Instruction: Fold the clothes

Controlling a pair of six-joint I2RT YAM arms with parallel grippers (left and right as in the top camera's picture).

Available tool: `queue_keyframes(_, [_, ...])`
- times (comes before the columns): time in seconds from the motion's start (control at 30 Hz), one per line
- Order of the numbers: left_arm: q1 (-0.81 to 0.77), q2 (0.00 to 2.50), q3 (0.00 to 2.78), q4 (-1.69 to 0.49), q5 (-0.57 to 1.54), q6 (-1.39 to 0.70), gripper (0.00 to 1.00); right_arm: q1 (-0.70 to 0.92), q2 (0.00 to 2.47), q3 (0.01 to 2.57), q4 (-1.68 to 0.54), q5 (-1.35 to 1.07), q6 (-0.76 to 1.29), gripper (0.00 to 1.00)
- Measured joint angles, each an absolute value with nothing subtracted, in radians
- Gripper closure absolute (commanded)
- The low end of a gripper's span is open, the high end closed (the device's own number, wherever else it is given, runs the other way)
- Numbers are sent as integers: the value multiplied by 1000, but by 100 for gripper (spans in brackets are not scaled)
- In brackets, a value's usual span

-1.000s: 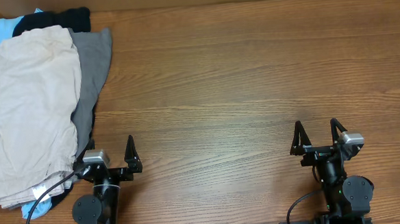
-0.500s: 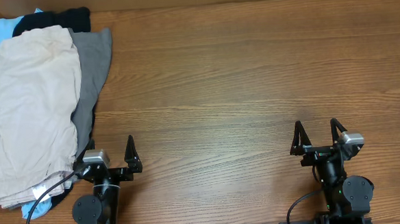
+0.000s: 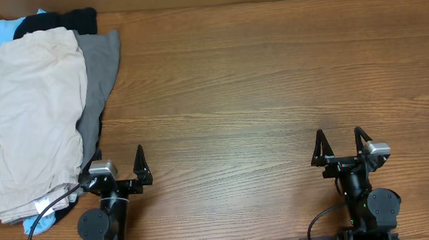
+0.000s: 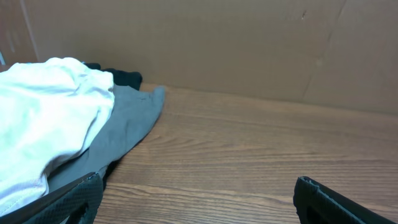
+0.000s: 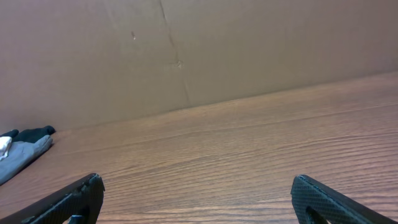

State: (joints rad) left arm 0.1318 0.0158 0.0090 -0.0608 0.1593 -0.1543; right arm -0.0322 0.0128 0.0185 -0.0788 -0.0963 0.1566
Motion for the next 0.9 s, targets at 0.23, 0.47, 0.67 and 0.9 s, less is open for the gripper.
queue_keyframes(0.23, [132, 15, 9, -61, 159, -154, 0, -32, 13, 19, -79, -97, 156, 0])
queue_keyframes(0.47, [132, 16, 9, -61, 159, -154, 0, -32, 13, 19, -79, -97, 157, 0])
queue_keyframes(0.67, [132, 16, 9, -52, 159, -155, 0, -32, 13, 19, -78, -97, 156, 0])
queue_keyframes(0.9, [132, 16, 9, -59, 157, -154, 0, -32, 13, 19, -55, -97, 157, 0])
